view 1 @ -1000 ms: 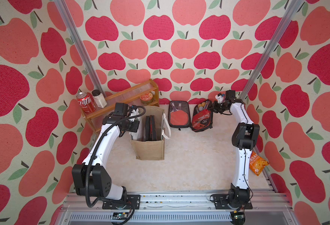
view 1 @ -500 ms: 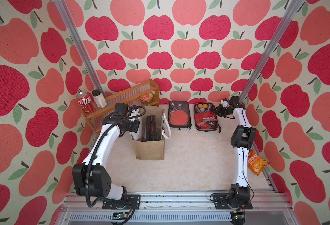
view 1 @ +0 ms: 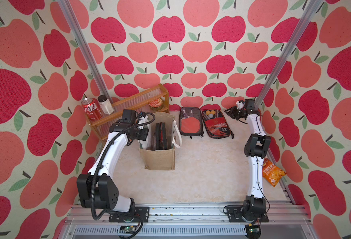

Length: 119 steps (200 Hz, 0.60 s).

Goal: Remove the ping pong set from the canvas bag
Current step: Place the ping pong set at the center of the board, then move the ping pong set to the center of the board.

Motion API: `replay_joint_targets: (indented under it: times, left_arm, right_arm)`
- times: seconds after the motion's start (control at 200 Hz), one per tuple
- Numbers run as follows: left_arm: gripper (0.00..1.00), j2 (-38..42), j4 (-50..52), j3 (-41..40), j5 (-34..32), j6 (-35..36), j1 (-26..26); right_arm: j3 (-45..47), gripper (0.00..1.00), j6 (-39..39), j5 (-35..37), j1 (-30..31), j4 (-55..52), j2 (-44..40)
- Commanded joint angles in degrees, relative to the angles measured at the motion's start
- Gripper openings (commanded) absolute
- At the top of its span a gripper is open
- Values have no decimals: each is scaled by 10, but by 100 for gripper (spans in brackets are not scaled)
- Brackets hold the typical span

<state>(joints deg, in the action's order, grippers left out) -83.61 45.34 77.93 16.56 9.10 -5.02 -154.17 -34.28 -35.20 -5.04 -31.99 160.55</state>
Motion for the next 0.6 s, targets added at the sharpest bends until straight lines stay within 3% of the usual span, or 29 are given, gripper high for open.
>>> replay_joint_targets:
  times: [0.0, 0.1, 0.235, 0.455, 0.59]
  left_arm:
    - [0, 2, -8, -4, 5, 6, -1]
    - [0, 1, -8, -5, 5, 7, -3]
    - [0, -11, -8, 0, 7, 7, -5]
    - [0, -31, 1, 21, -3, 10, -20]
    - [0, -37, 4, 28, -7, 10, -28]
  right_arm:
    - [13, 41, 14, 19, 12, -10, -16]
    - [99, 44, 85, 68, 27, -46, -102]
    - [319, 46, 152, 143, 54, -18, -262]
    - [602, 47, 177, 221, 103, 22, -451]
    - [703, 46, 180, 250, 130, 17, -505]
